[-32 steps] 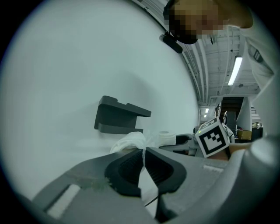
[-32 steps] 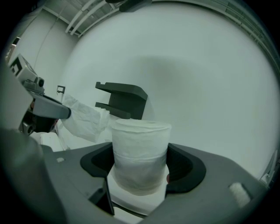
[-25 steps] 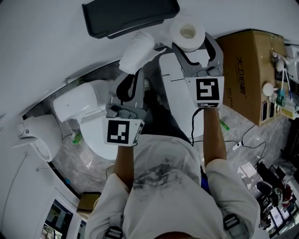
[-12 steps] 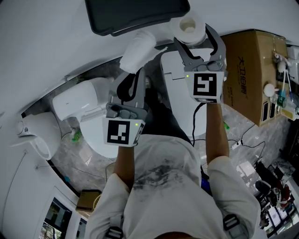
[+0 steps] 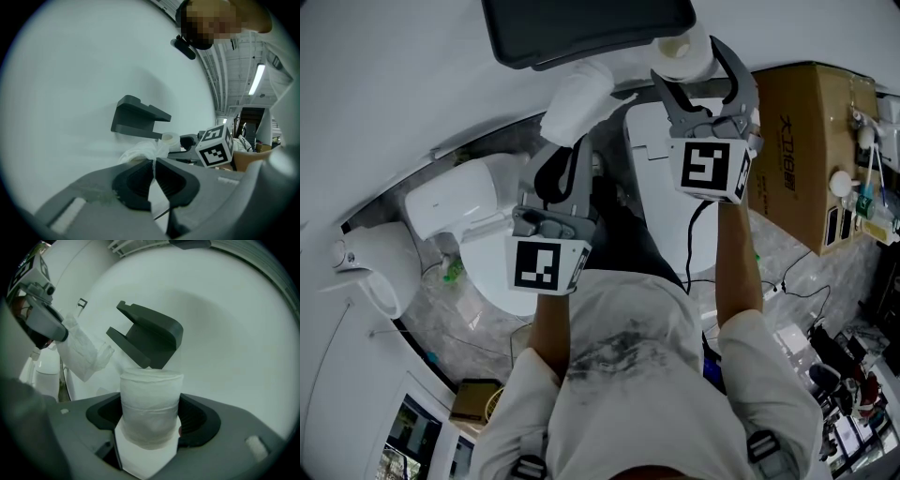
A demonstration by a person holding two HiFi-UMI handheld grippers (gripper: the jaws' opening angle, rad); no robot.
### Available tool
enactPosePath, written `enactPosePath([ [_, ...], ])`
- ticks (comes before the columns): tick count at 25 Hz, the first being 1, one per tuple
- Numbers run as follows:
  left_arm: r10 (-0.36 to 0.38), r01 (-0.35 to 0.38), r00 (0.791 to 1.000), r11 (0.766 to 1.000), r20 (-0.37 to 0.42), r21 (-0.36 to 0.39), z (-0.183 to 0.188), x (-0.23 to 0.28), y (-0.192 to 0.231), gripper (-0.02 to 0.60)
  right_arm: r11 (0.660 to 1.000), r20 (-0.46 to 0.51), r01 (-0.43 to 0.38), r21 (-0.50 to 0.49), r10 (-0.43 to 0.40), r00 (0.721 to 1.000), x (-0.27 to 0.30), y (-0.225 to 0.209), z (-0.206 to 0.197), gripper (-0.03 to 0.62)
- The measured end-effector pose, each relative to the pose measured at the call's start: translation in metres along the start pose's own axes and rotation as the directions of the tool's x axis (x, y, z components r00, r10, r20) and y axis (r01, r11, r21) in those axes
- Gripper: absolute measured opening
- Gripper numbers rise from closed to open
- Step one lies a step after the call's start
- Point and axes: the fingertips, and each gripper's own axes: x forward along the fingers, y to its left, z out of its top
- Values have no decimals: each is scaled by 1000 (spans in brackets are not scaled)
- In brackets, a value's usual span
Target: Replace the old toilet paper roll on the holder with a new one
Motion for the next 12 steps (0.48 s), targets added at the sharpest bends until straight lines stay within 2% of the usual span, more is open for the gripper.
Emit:
enactPosePath([
  [12, 12, -12, 1000, 1000, -1, 4, -1, 1, 2, 15, 987, -1, 20, -162, -20, 1000, 6, 2, 6, 359],
])
